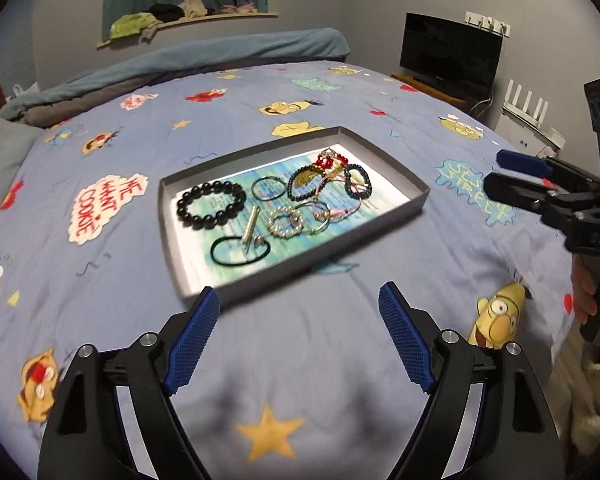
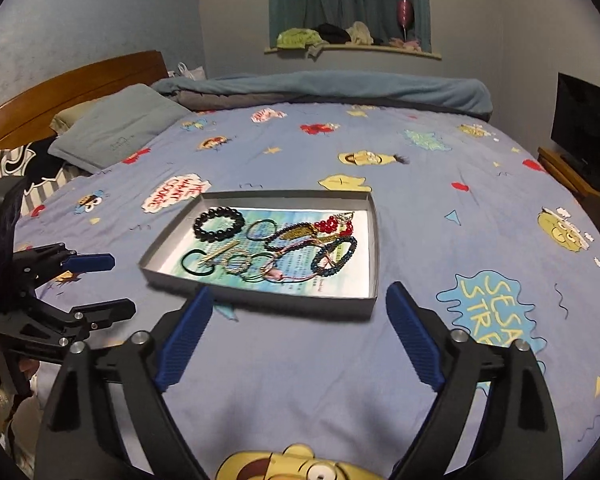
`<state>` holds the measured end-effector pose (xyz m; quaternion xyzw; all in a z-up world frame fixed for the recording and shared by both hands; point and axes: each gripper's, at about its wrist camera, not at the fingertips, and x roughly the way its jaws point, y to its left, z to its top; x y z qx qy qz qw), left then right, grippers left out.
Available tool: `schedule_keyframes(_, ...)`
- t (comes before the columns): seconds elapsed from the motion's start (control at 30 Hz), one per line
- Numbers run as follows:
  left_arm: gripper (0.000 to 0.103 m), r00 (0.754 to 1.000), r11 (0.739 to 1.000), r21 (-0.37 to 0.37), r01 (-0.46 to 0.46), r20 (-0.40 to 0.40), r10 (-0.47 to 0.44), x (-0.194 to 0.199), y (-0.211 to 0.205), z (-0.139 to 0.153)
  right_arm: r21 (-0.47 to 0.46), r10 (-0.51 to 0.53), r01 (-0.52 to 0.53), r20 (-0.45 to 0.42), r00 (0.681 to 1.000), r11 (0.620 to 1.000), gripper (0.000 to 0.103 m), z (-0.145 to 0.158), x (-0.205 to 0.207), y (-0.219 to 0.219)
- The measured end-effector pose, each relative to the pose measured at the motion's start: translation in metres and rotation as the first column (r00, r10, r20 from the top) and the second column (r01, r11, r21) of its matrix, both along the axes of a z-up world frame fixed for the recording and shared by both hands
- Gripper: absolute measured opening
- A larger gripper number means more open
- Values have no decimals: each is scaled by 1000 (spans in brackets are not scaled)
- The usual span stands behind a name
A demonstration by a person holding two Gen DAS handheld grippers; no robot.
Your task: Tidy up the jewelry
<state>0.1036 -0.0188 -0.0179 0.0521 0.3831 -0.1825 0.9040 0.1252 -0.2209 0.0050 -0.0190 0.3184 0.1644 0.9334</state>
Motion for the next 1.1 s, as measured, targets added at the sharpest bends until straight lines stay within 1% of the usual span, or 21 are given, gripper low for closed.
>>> schedule_keyframes(0.07,85,1000,1000,-3,-17,0,17,-8,4,1,13,-1,0,10,1000,1000,92,3,-11,-1)
schedule_keyframes(0.1,91,1000,1000,-9,-29,1,29,-12,7,1,20,-3,3,12,1000,1000,94,5,-16,-1)
schedule_keyframes(0.17,95,998,998,-23,-65,10,66,-21,12,1,29,-9,8,17,1000,1000,97,5,-22,-1)
schedule_keyframes(0.23,96,993,993,-12,-115,31,115,-26,14,1,24,-25,24,25,999,999,97,4,-28,3)
schedule_keyframes(0.33,97,981,983,23,-182,66,181,-31,14,-1,27,-40,39,41,998,999,97,2,-34,10)
schedule_keyframes(0.37,97,977,979,24,-201,71,199,-32,14,-2,33,-43,41,47,998,999,97,1,-36,12)
schedule_keyframes(0.43,97,974,977,8,-215,80,214,-34,15,-3,42,-57,54,63,996,998,97,-2,-38,16)
schedule_keyframes(0.5,97,966,972,-2,-236,108,235,-34,16,-3,47,-72,68,74,995,997,97,-4,-38,18)
schedule_keyframes(0.63,97,954,963,22,-268,142,263,-26,14,-6,60,-111,107,84,990,992,97,-15,-31,23)
schedule_keyframes(0.7,97,950,960,21,-280,151,274,-22,15,-10,67,-132,127,80,988,990,97,-23,-25,24)
schedule_keyframes(0.83,97,946,956,-8,-293,141,292,-16,20,-19,74,-156,151,73,985,986,97,-36,-18,24)
schedule_keyframes(0.97,97,932,942,-1,-334,146,331,-11,24,-28,49,-168,165,74,983,985,97,-50,-14,29)
schedule_keyframes(1.1,97,920,932,-7,-362,154,359,-9,30,-35,7,-186,187,109,976,982,97,-60,-15,32)
